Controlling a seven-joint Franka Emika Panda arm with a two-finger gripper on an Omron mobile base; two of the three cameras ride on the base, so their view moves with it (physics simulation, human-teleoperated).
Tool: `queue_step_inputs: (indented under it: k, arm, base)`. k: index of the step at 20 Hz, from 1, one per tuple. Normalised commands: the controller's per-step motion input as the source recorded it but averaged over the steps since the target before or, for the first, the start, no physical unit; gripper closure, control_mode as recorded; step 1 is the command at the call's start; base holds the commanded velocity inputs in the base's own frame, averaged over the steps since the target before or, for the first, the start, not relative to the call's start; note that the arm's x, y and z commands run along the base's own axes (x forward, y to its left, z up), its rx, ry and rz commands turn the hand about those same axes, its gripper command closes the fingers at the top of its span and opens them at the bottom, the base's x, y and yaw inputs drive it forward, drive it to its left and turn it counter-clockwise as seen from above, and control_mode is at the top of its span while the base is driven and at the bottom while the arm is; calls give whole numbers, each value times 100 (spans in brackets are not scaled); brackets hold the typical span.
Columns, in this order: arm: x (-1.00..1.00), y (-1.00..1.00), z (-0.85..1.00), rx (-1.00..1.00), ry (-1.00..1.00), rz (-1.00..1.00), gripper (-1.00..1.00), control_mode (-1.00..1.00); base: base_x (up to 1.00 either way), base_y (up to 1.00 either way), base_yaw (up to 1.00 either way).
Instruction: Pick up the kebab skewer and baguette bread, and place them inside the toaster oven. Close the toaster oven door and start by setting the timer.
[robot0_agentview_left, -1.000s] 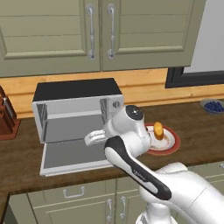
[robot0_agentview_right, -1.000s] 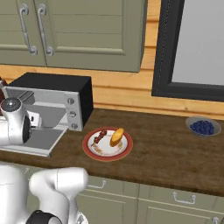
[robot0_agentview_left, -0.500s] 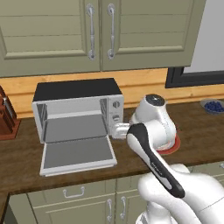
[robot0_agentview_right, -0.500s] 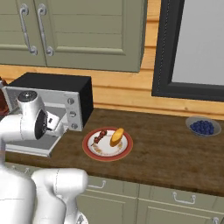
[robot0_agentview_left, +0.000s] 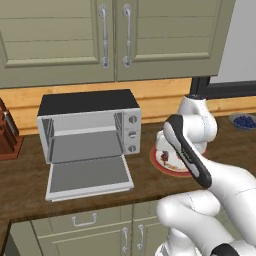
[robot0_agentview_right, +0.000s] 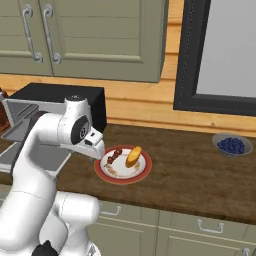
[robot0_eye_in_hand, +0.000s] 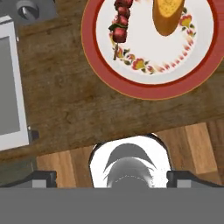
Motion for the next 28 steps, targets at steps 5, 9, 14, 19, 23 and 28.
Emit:
queue_step_inputs:
  k: [5,9,14,19,23,28]
  arm:
    - [64,-12,-56,-18,3,0,-100,-100]
    - [93,-5,-51,-3,10,0,-100,-100]
    - [47,-9,-42,1,5,0,-100,-100]
    - [23,-16,-35,3,0,0,-100,-100]
    - [11,-3,-44,9,0,0,-100,-100]
    - [11,0,-30,10,-1,-1,-100,-100]
  base:
    - [0,0,0]
    - [0,0,0]
    - [0,0,0]
    - [0,0,0]
    - [0,0,0]
    - [0,0,0]
